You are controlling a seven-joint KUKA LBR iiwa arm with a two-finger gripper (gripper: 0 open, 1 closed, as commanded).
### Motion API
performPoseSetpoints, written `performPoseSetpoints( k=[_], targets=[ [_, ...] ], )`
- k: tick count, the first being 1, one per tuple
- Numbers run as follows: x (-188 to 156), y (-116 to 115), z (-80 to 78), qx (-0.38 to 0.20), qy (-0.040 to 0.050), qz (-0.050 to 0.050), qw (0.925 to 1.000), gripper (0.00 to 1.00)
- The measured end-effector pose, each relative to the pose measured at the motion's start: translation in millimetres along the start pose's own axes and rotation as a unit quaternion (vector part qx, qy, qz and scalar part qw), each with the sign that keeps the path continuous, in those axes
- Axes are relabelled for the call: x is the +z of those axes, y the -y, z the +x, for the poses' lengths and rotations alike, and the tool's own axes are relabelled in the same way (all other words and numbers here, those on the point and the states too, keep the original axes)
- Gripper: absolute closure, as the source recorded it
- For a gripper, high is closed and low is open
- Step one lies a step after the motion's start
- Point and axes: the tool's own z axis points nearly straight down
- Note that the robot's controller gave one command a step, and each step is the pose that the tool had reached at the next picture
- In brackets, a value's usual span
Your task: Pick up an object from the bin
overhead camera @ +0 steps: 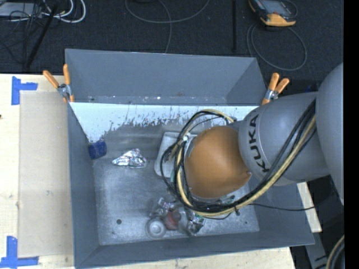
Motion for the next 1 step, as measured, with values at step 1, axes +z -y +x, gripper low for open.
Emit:
performPoseSetpoints(
  k=[1],
  targets=[
    [-1.5,1.9,-0.7,0.002,0.0023,0.002,1.0000,1.00]
  ],
)
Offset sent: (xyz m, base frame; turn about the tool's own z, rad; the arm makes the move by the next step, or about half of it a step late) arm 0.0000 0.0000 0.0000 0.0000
